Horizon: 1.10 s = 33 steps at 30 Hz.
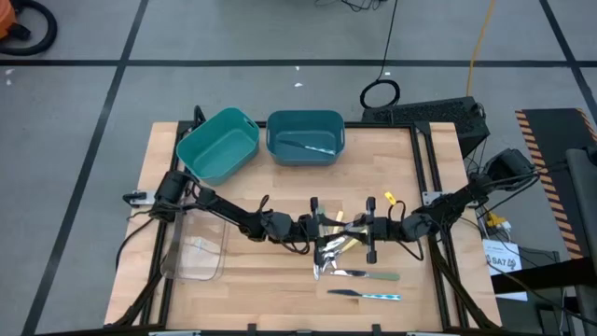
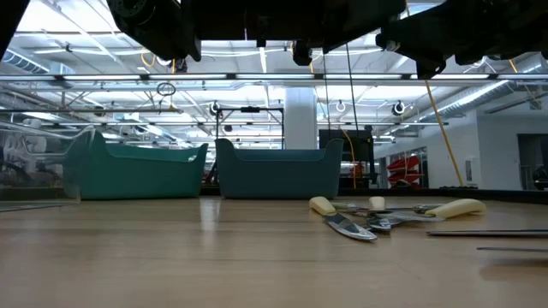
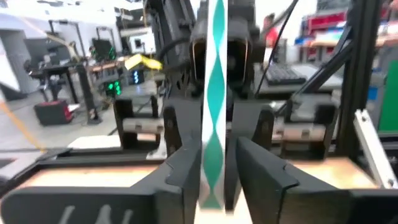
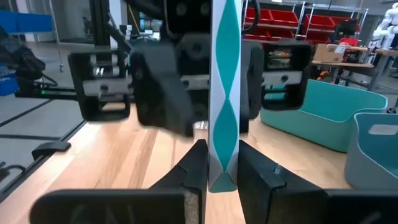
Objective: Sort silverware by color (type)
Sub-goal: Put the left blue table knife into the blue bin
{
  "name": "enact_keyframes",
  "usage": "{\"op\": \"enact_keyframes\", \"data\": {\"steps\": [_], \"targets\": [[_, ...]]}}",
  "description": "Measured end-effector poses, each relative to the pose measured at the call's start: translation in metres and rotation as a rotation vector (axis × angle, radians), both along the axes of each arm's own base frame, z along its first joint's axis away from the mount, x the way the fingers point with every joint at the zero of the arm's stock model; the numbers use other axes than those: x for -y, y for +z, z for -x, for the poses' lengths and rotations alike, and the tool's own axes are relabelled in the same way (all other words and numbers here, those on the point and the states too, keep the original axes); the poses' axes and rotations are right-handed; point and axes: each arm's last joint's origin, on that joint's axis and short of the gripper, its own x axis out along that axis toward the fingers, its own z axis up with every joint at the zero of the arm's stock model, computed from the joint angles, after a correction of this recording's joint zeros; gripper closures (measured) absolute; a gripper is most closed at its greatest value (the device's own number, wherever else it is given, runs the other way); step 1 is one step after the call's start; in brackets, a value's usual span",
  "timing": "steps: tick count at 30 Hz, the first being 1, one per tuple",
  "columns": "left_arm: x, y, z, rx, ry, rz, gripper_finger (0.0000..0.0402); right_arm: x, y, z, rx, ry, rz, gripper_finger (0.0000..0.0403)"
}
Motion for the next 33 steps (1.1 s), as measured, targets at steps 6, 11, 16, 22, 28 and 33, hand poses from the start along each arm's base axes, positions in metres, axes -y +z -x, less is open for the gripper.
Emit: {"op": "enact_keyframes", "data": {"steps": [6, 11, 16, 22, 28, 33], "targets": [[-0.002, 0.011, 0.006, -0.086, 0.086, 0.021, 0.0239, 0.002, 0.004, 0.003, 0.002, -0.025, 0.005, 0.0354], [0.001, 0.027, 0.020, -0.216, 0.142, 0.043, 0.0205, 0.006, 0.010, 0.006, 0.017, -0.073, 0.043, 0.0354], [0.006, 0.037, 0.037, -0.352, 0.139, 0.056, 0.0200, 0.017, 0.028, 0.003, 0.048, -0.249, 0.073, 0.0354], [0.012, 0.032, 0.041, -0.406, 0.128, 0.047, 0.0199, 0.042, 0.063, -0.026, -0.114, -0.435, 0.223, 0.0354], [0.011, 0.023, 0.045, -0.498, 0.139, 0.026, 0.0199, 0.100, 0.100, -0.048, -0.330, -0.515, 0.263, 0.0354], [0.010, 0.023, 0.045, -0.508, 0.142, 0.019, 0.0199, 0.154, 0.104, -0.051, -0.422, -0.509, 0.161, 0.0354]]}}
